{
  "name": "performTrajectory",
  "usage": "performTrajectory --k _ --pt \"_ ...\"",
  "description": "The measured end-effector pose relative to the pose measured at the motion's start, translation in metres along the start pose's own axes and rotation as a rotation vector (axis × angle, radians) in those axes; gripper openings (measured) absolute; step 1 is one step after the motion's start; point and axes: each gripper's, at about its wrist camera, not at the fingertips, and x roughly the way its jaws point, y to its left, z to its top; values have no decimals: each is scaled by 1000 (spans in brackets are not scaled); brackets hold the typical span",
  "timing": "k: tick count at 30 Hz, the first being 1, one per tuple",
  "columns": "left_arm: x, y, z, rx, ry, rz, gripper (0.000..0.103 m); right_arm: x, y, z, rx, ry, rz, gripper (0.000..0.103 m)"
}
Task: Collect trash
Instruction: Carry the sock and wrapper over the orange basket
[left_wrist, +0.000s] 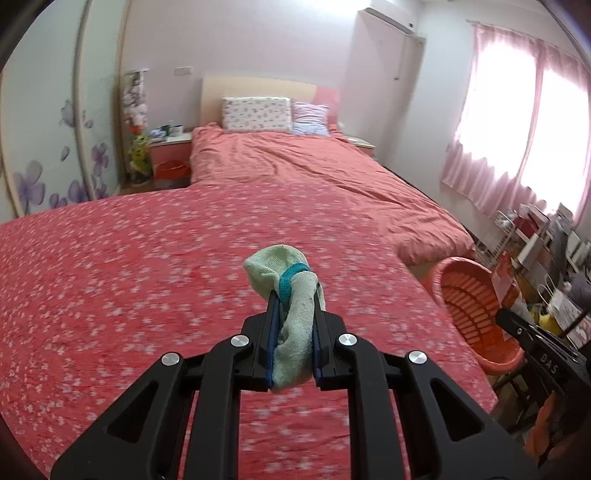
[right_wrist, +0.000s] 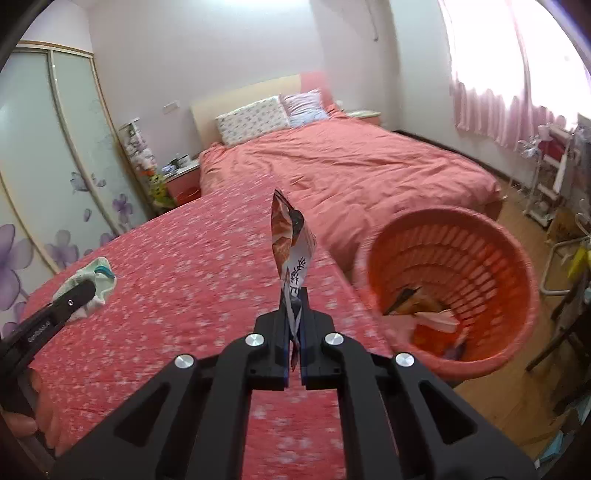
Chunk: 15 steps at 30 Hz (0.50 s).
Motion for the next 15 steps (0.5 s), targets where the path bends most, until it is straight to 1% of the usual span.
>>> performTrajectory --k 5,12,15 --pt "4 -30 0 41 4 -43 14 -8 -22 1 13 -20 -43 5" --pt "14 -76 -4 97 20 -108 14 -13 -55 -1 53 -27 -73 5" --pt "19 -97 -6 118 28 -151 14 -15 -70 -2 73 -36 -77 5"
